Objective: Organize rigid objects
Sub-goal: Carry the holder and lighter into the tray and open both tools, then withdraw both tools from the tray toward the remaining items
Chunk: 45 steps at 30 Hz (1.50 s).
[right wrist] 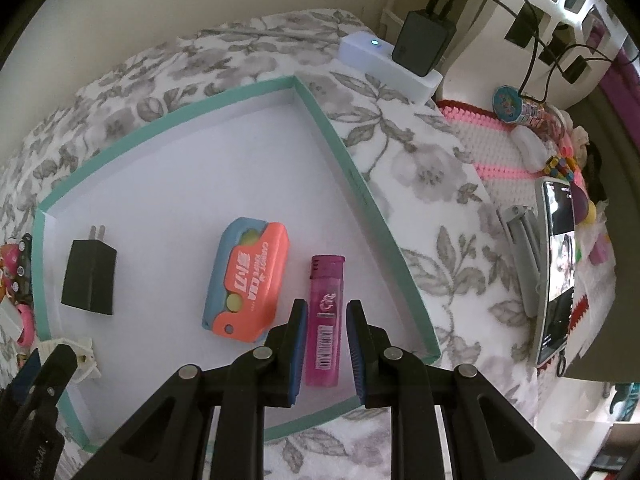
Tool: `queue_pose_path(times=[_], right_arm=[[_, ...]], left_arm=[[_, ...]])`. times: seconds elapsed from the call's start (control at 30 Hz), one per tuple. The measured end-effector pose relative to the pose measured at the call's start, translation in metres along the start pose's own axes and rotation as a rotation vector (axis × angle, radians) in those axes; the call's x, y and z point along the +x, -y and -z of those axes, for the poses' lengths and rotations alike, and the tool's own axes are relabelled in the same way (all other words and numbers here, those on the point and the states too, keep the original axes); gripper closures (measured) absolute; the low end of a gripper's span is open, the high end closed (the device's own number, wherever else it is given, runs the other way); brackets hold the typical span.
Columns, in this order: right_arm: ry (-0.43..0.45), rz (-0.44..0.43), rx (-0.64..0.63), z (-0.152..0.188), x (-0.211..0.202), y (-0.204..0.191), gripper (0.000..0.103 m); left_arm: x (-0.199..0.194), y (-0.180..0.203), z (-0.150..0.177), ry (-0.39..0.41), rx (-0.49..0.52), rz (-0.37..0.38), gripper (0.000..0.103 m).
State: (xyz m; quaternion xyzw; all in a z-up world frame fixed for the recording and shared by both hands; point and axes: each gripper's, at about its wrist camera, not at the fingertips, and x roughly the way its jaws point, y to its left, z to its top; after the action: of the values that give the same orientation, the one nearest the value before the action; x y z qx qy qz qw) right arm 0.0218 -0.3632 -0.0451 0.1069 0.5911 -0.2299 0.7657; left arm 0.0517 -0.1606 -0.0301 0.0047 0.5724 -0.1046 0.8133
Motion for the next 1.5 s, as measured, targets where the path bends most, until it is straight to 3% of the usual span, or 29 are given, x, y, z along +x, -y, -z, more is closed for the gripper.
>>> queue_pose_path(times=[0.07, 0.17, 0.27, 0.4, 0.57, 0.63, 0.67, 1.1, 1.2, 1.3, 1.5], right_arm=[[0.017, -0.001, -0.004, -0.001, -0.006, -0.001, 0.079], [0.059, -0.008, -0.019, -0.003, -0.020, -0.005, 0.069], [0.098, -0.041, -0.036, -0.004, -0.035, -0.011, 0.067], [0.122, -0.055, -0.075, -0.003, -0.042, -0.026, 0.050], [0.122, -0.082, -0.122, 0.002, -0.042, -0.045, 0.041], [0.125, -0.094, -0.139, 0.004, -0.043, -0.050, 0.039], [0.127, -0.099, -0.146, 0.005, -0.043, -0.053, 0.038], [0.158, -0.145, -0.195, 0.012, -0.048, -0.075, 0.012], [0.159, -0.159, -0.193, 0.013, -0.048, -0.076, 0.001], [0.162, -0.156, -0.196, 0.013, -0.048, -0.078, 0.000], [0.167, -0.160, -0.207, 0.015, -0.049, -0.082, 0.000]], left_arm=[[-0.005, 0.000, -0.002, 0.014, -0.001, 0.000, 0.050], [-0.014, -0.003, -0.005, 0.046, -0.010, 0.001, 0.049], [-0.024, -0.008, -0.008, 0.080, -0.025, -0.009, 0.045], [-0.032, -0.019, -0.012, 0.112, -0.056, -0.046, 0.043], [-0.032, -0.032, -0.015, 0.127, -0.090, -0.097, 0.041], [-0.031, -0.038, -0.015, 0.128, -0.106, -0.119, 0.024], [-0.031, -0.040, -0.015, 0.131, -0.115, -0.132, 0.021], [-0.034, -0.073, -0.015, 0.169, -0.186, -0.228, 0.019], [-0.037, -0.079, -0.016, 0.182, -0.193, -0.239, 0.018], [-0.038, -0.083, -0.017, 0.189, -0.201, -0.243, 0.003], [-0.045, -0.094, -0.019, 0.207, -0.205, -0.256, 0.003]])
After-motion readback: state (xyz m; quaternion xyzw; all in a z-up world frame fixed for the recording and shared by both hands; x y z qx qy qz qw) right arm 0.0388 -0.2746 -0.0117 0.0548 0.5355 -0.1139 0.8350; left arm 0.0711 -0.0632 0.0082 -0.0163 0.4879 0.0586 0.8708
